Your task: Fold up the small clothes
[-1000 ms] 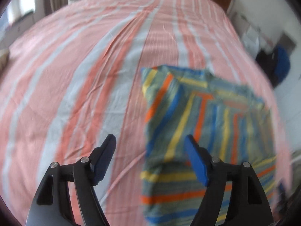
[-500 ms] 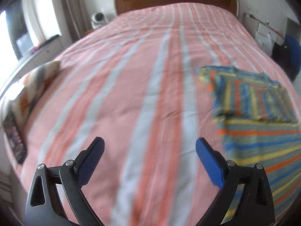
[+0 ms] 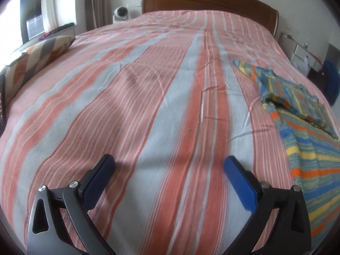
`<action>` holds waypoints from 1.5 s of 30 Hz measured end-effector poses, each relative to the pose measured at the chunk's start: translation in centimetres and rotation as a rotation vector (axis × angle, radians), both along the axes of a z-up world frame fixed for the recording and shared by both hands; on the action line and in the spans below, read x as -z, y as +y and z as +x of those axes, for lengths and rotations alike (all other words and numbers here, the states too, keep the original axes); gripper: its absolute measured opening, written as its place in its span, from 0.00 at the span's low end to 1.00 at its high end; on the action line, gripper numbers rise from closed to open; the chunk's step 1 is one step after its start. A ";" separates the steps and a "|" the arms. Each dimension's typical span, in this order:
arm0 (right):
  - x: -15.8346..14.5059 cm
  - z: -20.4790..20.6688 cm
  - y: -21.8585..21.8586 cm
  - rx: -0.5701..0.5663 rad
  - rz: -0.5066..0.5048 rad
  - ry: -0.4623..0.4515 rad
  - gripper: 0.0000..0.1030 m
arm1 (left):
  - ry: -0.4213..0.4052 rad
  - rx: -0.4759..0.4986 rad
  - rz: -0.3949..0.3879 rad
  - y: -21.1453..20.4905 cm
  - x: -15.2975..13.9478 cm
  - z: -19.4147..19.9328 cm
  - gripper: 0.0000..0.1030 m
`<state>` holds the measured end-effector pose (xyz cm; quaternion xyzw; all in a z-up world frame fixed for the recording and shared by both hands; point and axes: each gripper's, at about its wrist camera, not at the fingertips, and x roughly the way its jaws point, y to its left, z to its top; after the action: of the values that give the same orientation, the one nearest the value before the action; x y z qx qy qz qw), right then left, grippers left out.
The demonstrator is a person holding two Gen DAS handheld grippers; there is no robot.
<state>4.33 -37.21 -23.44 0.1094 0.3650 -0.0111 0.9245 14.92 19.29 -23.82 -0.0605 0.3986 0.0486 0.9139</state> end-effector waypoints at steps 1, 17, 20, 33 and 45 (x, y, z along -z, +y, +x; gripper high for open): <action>0.0 0.0 0.0 0.000 0.000 -0.001 0.78 | -0.001 -0.001 0.004 0.0 0.1 0.0 1.00; 0.0 -0.1 -0.1 -0.001 0.005 -0.005 0.78 | -0.005 -0.006 0.038 -0.1 0.0 -0.3 1.00; 0.0 -0.1 -0.1 -0.001 0.005 -0.004 0.78 | -0.005 -0.006 0.039 -0.1 0.0 -0.3 1.00; 0.0 -0.1 -0.2 -0.001 0.006 -0.004 0.78 | -0.005 -0.006 0.039 -0.1 0.0 -0.3 1.00; 0.0 -0.2 -0.2 -0.001 0.006 -0.004 0.78 | -0.005 -0.006 0.040 -0.1 0.0 -0.4 1.00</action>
<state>4.17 -37.39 -23.46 0.1122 0.3631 -0.0092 0.9249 14.56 19.21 -23.86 -0.0435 0.3950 0.0590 0.9158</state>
